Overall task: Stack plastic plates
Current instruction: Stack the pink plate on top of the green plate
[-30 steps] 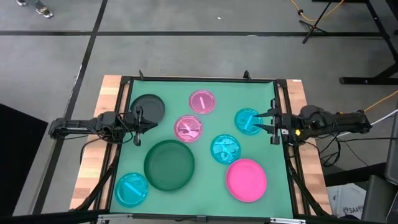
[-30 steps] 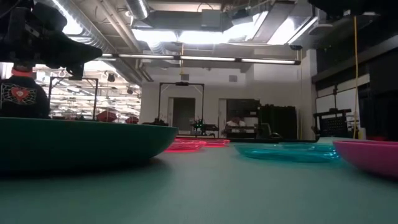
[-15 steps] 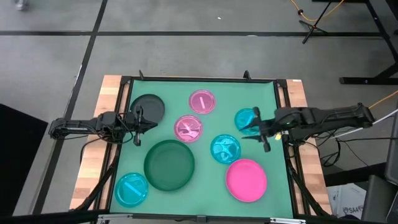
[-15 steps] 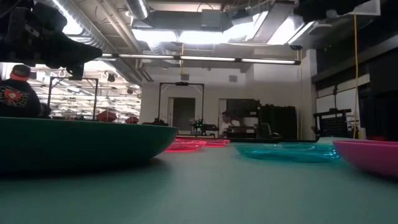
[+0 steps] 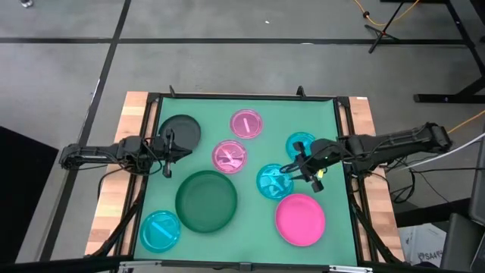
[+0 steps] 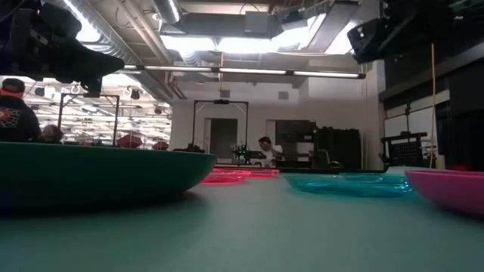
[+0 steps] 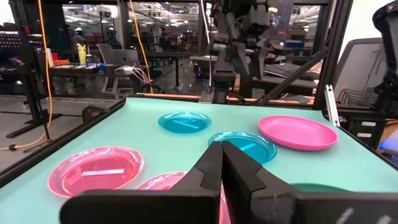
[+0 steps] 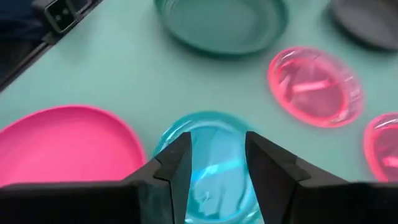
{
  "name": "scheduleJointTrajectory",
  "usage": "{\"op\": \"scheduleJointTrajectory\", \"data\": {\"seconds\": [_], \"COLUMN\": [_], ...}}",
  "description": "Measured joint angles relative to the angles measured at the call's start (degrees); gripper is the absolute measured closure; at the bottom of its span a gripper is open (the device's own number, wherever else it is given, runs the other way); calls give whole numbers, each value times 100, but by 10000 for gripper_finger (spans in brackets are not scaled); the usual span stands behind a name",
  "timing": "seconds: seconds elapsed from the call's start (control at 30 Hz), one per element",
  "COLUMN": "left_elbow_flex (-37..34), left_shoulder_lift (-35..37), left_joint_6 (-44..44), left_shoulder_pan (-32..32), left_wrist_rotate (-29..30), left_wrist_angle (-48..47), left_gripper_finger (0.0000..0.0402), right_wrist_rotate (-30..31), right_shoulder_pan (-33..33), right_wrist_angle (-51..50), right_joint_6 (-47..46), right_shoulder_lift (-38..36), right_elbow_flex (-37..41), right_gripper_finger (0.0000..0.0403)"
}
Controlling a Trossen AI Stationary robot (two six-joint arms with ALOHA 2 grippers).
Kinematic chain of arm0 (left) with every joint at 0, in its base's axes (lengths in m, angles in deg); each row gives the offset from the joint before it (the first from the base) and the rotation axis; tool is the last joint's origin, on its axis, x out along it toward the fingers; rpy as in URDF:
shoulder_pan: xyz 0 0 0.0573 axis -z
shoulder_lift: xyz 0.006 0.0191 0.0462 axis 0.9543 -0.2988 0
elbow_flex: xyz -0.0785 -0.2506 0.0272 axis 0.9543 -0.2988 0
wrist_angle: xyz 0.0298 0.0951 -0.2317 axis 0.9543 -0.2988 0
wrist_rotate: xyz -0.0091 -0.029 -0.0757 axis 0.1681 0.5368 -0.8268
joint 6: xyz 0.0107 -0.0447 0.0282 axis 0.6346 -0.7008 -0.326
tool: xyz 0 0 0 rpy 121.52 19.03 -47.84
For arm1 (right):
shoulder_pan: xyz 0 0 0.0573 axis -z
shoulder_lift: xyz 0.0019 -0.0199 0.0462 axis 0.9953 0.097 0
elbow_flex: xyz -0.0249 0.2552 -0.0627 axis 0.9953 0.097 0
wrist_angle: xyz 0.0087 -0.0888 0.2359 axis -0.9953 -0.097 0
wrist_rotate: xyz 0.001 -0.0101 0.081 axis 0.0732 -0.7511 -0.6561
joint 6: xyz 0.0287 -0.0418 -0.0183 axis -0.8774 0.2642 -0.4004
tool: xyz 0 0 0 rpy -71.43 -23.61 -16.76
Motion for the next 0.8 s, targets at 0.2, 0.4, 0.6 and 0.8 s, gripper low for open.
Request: {"op": "scheduleJointTrajectory", "data": {"seconds": [0.2,0.4,0.6,0.8], "left_elbow_flex": [-2,0,0,0], "left_shoulder_lift": [0,1,0,0], "left_joint_6": [0,0,-2,0], "left_shoulder_pan": [0,-2,0,-1], "left_wrist_rotate": [0,0,2,1], "left_wrist_angle": [0,0,0,0], "left_gripper_finger": [401,401,401,401], "right_wrist_rotate": [-374,-230,206,237], "right_shoulder_pan": [-60,-533,-987,-1136], "right_wrist_angle": [-270,-484,-999,-1709], "right_joint_6": [-346,-352,-686,-1456], "right_shoulder_lift": [418,814,1153,1451], "right_elbow_flex": [0,2,2,7], "right_gripper_finger": [260,260,260,260]}}
